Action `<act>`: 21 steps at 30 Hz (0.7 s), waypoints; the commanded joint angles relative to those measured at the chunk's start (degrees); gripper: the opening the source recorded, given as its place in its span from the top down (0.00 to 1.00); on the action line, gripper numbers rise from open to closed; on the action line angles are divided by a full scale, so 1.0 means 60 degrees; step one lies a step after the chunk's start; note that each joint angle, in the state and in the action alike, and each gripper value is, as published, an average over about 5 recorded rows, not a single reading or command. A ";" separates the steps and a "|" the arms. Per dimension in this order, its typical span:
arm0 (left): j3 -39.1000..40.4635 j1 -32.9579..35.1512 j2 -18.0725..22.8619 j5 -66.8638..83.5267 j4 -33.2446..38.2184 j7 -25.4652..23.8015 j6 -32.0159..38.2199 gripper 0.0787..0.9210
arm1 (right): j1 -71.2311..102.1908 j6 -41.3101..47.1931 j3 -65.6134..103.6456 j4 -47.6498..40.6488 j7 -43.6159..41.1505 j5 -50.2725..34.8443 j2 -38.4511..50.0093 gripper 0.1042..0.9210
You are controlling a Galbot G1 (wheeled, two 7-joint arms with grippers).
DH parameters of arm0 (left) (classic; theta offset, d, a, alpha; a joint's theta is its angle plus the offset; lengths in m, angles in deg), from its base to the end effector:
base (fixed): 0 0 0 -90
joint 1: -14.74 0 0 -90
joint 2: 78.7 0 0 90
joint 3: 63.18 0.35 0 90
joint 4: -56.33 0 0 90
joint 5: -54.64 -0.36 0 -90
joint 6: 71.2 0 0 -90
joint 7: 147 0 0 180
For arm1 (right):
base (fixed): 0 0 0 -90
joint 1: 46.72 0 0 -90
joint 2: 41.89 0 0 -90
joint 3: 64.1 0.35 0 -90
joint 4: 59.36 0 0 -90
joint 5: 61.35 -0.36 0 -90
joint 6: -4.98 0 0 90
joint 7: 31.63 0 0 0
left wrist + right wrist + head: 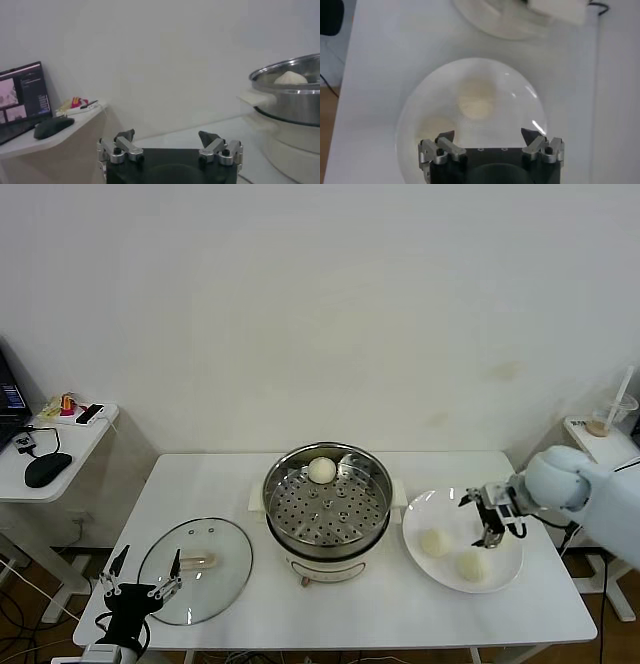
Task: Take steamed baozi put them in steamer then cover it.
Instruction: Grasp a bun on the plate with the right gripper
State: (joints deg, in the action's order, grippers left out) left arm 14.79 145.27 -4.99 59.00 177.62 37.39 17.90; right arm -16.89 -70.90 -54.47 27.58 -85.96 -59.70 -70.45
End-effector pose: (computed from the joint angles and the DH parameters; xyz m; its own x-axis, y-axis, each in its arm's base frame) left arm 0.1387 0.1073 -0.3008 -0.9874 -0.1031 0.1200 -0.0656 0.9571 0.2822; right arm 0.4531 -0.1548 -0.1905 -0.2517 -0.1549 0.9553 -0.9545 -0.1232 -0.2714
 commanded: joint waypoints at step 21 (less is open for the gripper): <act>-0.0199 -0.0027 0.0140 -0.0150 -0.0077 -0.0002 0.0000 0.12 | 0.0984 0.0065 0.0526 -0.2372 0.0026 0.0690 -0.2584 0.13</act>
State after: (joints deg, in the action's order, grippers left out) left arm 13.58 145.11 -4.12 58.10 177.16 37.36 17.90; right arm -11.83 -70.33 -51.80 16.33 -85.98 -55.93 -82.57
